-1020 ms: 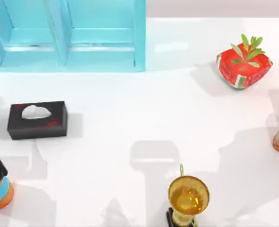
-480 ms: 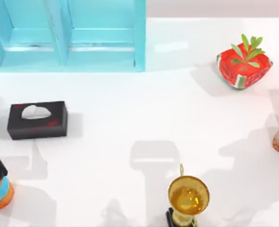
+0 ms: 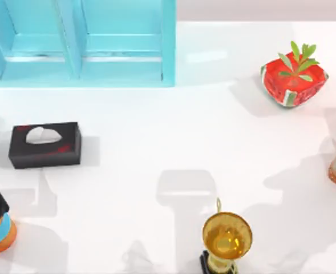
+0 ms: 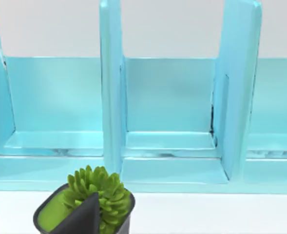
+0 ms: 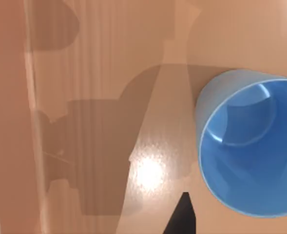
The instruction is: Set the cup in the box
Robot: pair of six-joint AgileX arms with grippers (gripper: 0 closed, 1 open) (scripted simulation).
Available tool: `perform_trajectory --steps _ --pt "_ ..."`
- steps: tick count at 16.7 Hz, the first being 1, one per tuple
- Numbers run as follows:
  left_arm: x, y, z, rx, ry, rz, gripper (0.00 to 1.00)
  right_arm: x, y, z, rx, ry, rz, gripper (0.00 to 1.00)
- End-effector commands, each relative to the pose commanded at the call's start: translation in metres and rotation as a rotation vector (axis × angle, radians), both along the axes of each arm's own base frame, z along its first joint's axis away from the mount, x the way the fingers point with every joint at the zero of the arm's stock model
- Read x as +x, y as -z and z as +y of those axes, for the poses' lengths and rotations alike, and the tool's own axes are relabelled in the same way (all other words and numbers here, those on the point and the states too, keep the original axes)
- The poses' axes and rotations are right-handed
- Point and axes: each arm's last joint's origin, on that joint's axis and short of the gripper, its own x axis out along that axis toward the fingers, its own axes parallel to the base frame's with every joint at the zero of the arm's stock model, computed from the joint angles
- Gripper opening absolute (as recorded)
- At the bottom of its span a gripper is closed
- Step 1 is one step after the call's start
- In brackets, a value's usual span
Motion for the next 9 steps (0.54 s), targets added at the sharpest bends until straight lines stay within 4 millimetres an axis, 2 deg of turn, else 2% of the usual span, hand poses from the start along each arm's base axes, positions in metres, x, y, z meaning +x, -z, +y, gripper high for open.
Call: perform_trajectory --steps 3,9 --pt "0.0000 0.0000 0.0000 0.000 0.000 0.000 1.00 0.0000 0.0000 0.0000 0.000 0.000 0.000 0.98" --pt "0.0000 0.0000 0.0000 0.000 0.000 0.000 1.00 0.0000 0.0000 0.0000 0.000 0.000 0.000 1.00"
